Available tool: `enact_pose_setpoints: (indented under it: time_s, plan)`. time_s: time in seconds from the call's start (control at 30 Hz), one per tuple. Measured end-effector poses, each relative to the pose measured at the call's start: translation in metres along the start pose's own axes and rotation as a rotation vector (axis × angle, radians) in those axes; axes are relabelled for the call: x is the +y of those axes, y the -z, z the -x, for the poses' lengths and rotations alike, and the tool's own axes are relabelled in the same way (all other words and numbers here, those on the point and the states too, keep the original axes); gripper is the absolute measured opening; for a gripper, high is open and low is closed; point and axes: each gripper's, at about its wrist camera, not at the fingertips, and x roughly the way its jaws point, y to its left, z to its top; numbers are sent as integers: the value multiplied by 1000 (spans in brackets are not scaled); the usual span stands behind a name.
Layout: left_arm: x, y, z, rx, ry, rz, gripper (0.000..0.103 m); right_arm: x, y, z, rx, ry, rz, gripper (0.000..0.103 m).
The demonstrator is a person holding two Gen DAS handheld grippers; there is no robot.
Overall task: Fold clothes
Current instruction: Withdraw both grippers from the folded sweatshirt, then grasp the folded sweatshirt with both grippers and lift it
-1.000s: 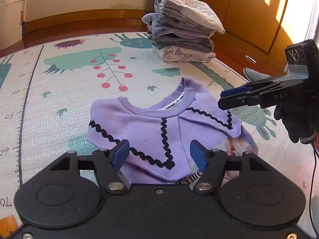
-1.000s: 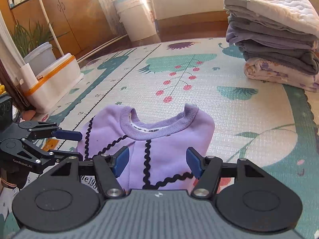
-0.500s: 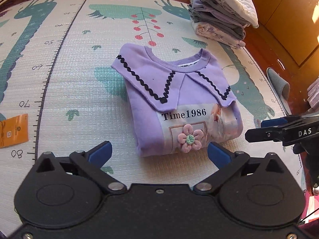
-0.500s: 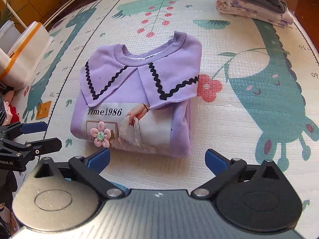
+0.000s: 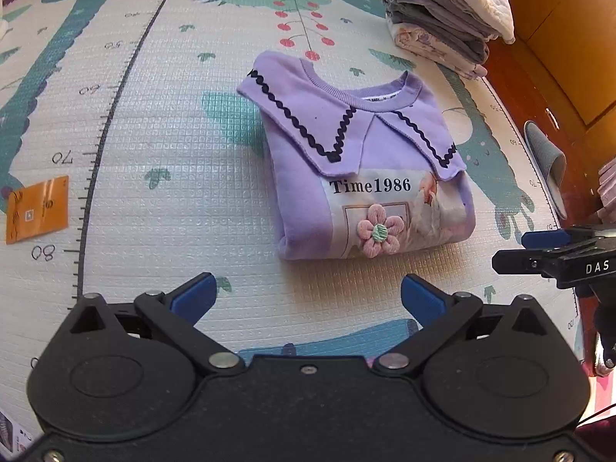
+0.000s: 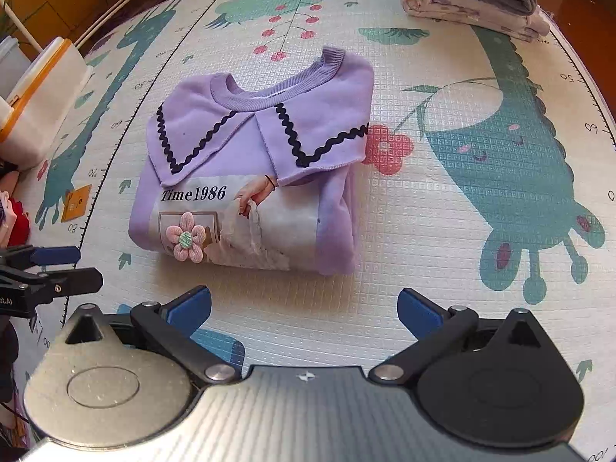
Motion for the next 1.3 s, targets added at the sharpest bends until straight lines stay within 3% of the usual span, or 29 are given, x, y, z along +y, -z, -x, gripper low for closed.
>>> enact_pose_setpoints:
  time_s: [0.07,0.13,0.3,0.37,0.4,0.43,0.63,0.83,0.87,0.93,1.0,1.17,1.3]
  plan:
    - [8,-5,-5,-24,11,26,103,-7,-10,-7,-42,-14,0,100]
    - [19,-13,-10,-69,42,70,102,-17,-24,-15,-96,-29,-21,89]
    - [38,-37,-39,-101,128,133,101,-44,-54,-51,-142,-123,-106,84]
    - [42,-43,-53,-86,169,149,88,-56,-57,-71,-90,-182,-165,67]
    - [41,-42,-58,-79,188,152,64,-60,-55,-79,-67,-218,-198,51]
    - [40,-42,-62,-72,206,156,53,-62,-51,-81,-63,-243,-224,50]
    - [39,-27,-61,-44,275,200,35,-65,-23,-74,-18,-302,-277,45]
    - [45,21,-43,49,306,231,37,-59,26,-52,107,-331,-245,50]
    - [43,24,-40,48,296,201,39,-57,31,-44,95,-324,-223,52]
    - [38,25,-31,13,251,121,61,-55,34,-30,22,-306,-179,62]
    - [35,20,-26,-39,223,64,71,-55,31,-27,-28,-306,-163,66]
    - [40,0,-49,-52,260,74,72,-64,11,-44,-82,-323,-152,67]
    - [41,-6,-65,-38,306,115,72,-73,6,-67,-47,-353,-192,72]
